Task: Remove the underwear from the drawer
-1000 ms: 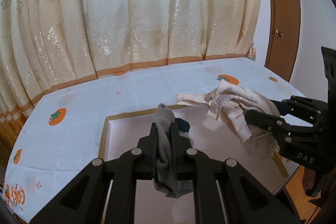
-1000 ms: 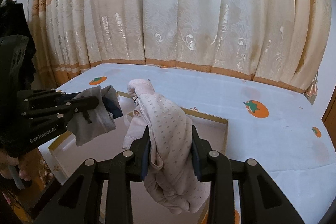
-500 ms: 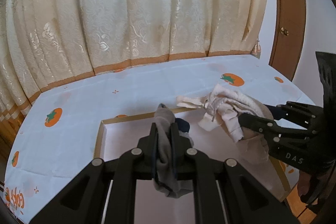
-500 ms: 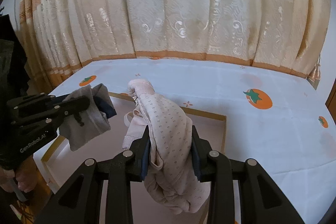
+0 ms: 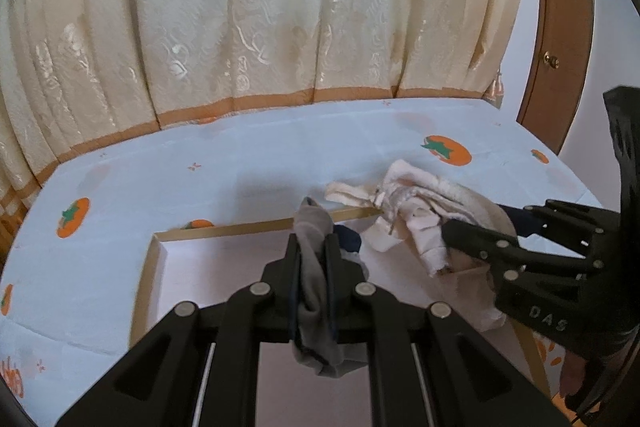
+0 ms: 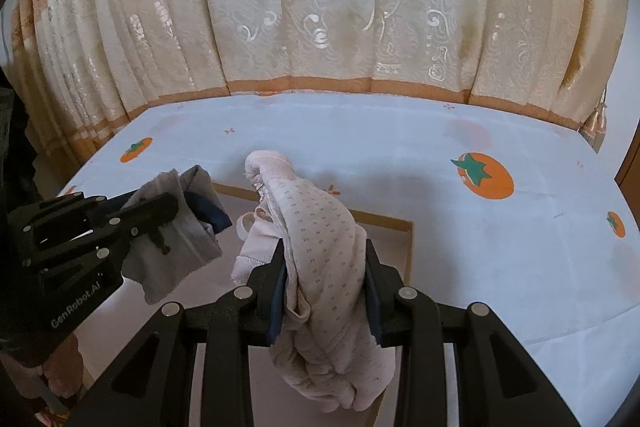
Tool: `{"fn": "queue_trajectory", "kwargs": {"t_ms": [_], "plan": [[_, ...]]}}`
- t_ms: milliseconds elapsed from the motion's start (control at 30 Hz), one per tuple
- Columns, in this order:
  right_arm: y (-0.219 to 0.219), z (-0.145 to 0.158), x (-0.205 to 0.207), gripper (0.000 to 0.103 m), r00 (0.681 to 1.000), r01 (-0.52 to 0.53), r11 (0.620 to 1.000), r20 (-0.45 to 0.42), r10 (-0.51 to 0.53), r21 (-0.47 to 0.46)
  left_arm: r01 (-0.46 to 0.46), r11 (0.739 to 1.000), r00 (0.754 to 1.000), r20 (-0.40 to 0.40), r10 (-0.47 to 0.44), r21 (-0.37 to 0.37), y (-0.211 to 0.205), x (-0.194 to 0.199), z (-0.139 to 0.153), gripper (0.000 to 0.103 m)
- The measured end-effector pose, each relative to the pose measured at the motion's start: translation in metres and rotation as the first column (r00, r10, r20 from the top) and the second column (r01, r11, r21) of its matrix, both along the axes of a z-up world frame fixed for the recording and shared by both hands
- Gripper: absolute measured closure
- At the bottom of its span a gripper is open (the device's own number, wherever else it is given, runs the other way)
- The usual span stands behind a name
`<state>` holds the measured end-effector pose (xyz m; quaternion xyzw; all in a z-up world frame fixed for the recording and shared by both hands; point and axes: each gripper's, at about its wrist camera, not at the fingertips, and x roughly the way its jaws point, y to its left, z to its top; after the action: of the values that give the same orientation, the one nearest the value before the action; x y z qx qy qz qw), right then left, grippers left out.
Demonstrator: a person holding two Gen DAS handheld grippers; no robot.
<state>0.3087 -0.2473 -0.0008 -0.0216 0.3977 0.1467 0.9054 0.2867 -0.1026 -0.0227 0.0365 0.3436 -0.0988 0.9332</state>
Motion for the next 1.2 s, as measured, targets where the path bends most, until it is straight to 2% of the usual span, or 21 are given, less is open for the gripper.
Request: {"fn": "queue_trajectory", "kwargs": {"t_ms": [500, 733, 1000, 1033, 1067, 1133, 1200], "plan": [[0.010, -0.019, 0.020, 0.067, 0.999, 0.004, 0.999, -0.052, -0.007, -0.047, -0.027, 1.000, 0.999, -0.046, 0.028, 0.002, -0.006, 0.024, -0.025, 0.094], [0.010, -0.022, 0.025, 0.067, 0.998, 0.004, 0.999, -0.067, -0.007, -0.041, -0.027, 1.000, 0.997, -0.077, 0.026, -0.009, -0.004, 0.030, -0.032, 0.093], [0.008, -0.024, 0.027, 0.062, 0.997, 0.005, 0.999, -0.077, -0.007, -0.032, -0.022, 1.000, 0.996, -0.087, 0.021, -0.014, -0.007, 0.031, -0.034, 0.083], [0.008, -0.024, 0.026, 0.061, 0.997, 0.006, 0.999, -0.075, -0.008, -0.035, -0.024, 1.000, 0.996, -0.088, 0.022, -0.016, -0.006, 0.031, -0.034, 0.076], [0.009, -0.024, 0.027, 0.060, 0.997, 0.006, 0.999, -0.074, -0.009, -0.036, -0.027, 0.999, 0.996, -0.088, 0.026, -0.018, -0.006, 0.030, -0.033, 0.064], [0.009, -0.024, 0.027, 0.053, 0.997, -0.004, 1.000, -0.077, 0.002, -0.028, -0.042, 0.999, 0.996, -0.078, 0.040, -0.024, -0.003, 0.029, -0.031, 0.058], [0.008, -0.023, 0.025, 0.049, 0.998, 0.004, 0.999, -0.067, -0.007, -0.034, -0.036, 0.999, 0.996, -0.081, 0.032, -0.040, -0.001, 0.027, -0.030, 0.058]]}}
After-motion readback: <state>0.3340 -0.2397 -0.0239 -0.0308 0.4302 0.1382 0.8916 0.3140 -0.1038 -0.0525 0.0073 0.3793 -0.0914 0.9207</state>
